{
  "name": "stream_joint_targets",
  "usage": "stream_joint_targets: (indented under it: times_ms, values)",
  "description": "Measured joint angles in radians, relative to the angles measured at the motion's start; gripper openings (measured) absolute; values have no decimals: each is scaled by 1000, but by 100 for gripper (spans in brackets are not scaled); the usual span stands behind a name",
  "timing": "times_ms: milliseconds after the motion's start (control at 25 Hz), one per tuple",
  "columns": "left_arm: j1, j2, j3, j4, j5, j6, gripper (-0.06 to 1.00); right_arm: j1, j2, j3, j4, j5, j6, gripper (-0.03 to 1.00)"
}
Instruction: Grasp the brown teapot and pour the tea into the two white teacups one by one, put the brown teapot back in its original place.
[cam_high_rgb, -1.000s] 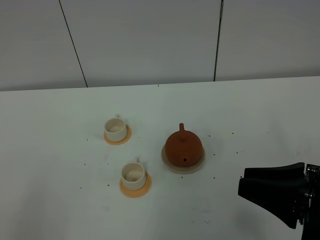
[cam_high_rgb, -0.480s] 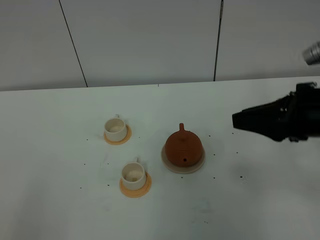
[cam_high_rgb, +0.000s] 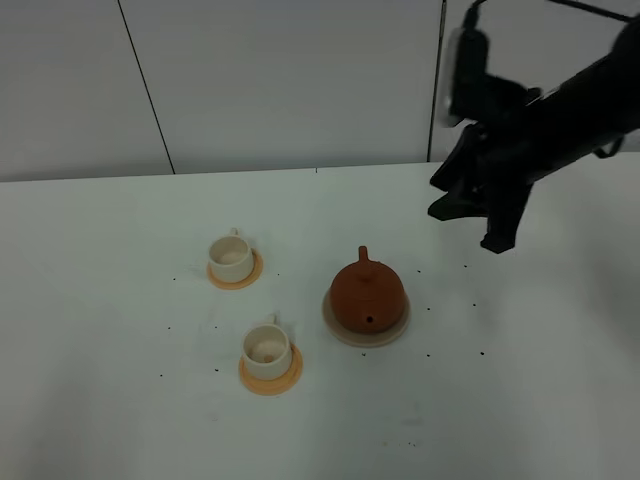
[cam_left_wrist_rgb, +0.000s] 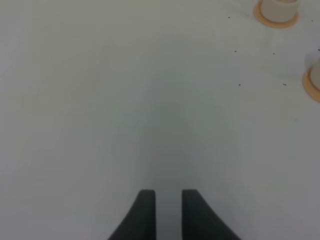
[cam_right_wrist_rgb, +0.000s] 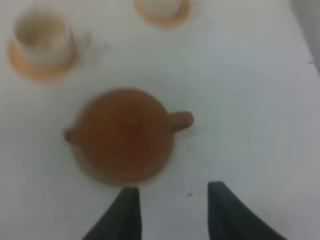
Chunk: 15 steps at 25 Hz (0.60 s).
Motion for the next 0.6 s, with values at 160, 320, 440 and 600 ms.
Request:
stream_joint_targets:
  times_ms: [160,320,440,600]
  values:
    - [0,0,0,0,0,0,21,72,142,-123,-181,-33,-63,28]
    - [0,0,0,0,0,0,21,94,227,-222,-316,-51,-142,25]
    - [0,0,0,1,0,0,22,94,258,-263,-348,-101,-210,25]
    - [0,0,0,1,0,0,22,112,285,-269,-353,-169,-360,25]
